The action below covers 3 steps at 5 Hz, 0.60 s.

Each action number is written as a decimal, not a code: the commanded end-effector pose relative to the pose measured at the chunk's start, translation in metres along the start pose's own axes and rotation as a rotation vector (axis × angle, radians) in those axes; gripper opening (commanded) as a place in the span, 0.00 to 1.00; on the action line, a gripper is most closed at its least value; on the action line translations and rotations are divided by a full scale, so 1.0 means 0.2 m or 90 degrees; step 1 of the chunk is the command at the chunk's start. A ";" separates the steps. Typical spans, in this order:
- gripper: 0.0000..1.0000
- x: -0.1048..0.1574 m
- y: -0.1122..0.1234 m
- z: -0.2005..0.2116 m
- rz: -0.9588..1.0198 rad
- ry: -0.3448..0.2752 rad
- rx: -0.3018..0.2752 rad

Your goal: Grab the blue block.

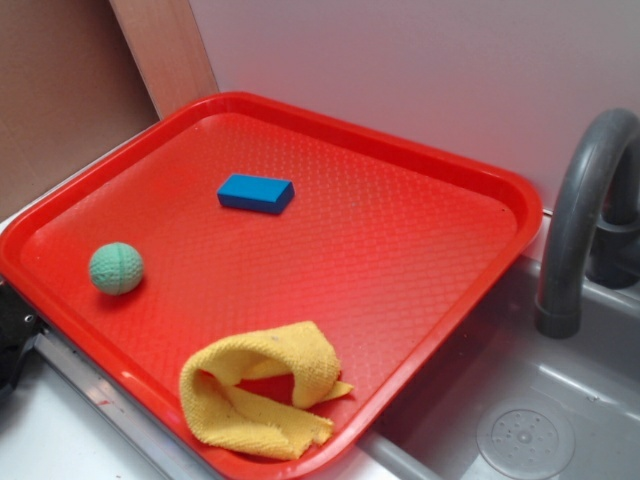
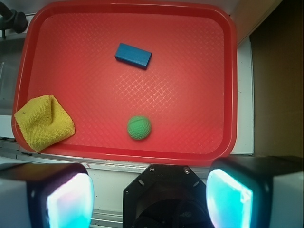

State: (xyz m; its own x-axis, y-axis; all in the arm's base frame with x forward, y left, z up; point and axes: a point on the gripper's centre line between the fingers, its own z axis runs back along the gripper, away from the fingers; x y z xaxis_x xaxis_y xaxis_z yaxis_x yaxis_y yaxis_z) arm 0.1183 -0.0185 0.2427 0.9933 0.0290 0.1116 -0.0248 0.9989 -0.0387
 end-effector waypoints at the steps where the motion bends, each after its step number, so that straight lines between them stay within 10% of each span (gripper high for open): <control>1: 1.00 0.00 0.00 0.00 0.000 0.000 0.000; 3: 1.00 0.17 0.04 -0.02 -0.036 -0.043 0.001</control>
State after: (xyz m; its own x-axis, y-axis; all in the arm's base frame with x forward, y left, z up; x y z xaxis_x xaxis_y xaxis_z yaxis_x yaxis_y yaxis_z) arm 0.1480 -0.0105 0.2302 0.9900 -0.0382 0.1360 0.0421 0.9988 -0.0264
